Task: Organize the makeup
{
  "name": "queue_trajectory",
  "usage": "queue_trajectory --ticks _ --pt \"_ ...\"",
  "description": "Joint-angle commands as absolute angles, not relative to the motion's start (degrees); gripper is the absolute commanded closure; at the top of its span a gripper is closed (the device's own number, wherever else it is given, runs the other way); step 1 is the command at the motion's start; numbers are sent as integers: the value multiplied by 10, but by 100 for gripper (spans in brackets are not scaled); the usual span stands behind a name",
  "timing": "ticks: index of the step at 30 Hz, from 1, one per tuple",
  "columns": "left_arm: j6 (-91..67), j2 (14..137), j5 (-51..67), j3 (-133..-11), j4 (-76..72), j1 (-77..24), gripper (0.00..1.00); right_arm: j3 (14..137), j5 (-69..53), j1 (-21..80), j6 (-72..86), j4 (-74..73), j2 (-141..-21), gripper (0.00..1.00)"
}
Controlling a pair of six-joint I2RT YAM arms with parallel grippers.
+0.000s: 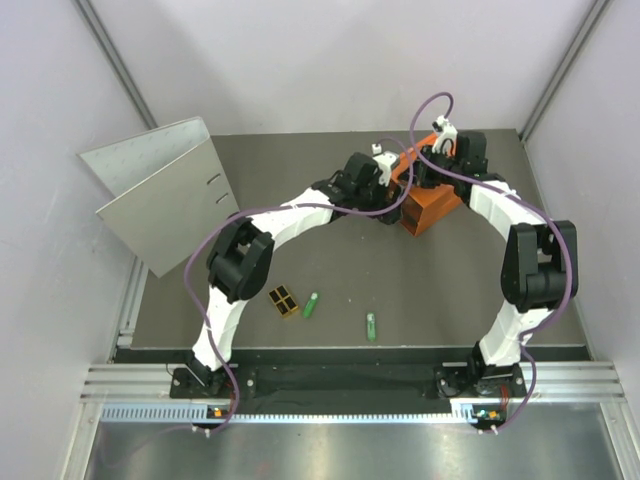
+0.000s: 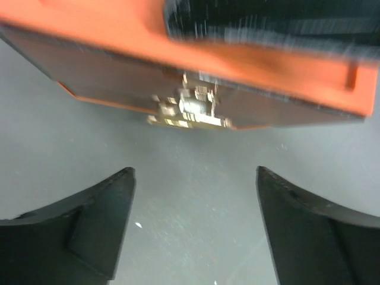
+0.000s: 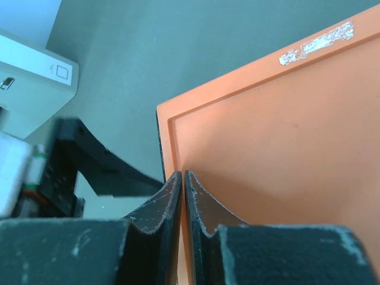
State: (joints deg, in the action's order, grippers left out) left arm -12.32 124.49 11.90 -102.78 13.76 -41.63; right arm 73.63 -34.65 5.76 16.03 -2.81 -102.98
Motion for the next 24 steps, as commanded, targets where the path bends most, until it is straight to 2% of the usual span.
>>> queue_trajectory --ticks 1,4,5,7,11,24 --pt "-167 1210 171 -988 100 -416 22 686 -267 56 113 -227 -1105 91" --pt "-188 1217 195 -976 84 -415 35 686 -265 56 111 -229 -1103 91" --pt "-189 1222 192 -973 86 -414 35 685 -265 55 111 -228 -1103 91" --pt "-189 1223 187 -965 78 -414 35 682 -266 56 112 -228 -1102 91" --pt "-174 1221 160 -942 38 -415 25 679 -265 56 109 -227 -1101 91" --pt "-154 1239 126 -875 -146 -414 25 686 -265 56 112 -229 -1105 91"
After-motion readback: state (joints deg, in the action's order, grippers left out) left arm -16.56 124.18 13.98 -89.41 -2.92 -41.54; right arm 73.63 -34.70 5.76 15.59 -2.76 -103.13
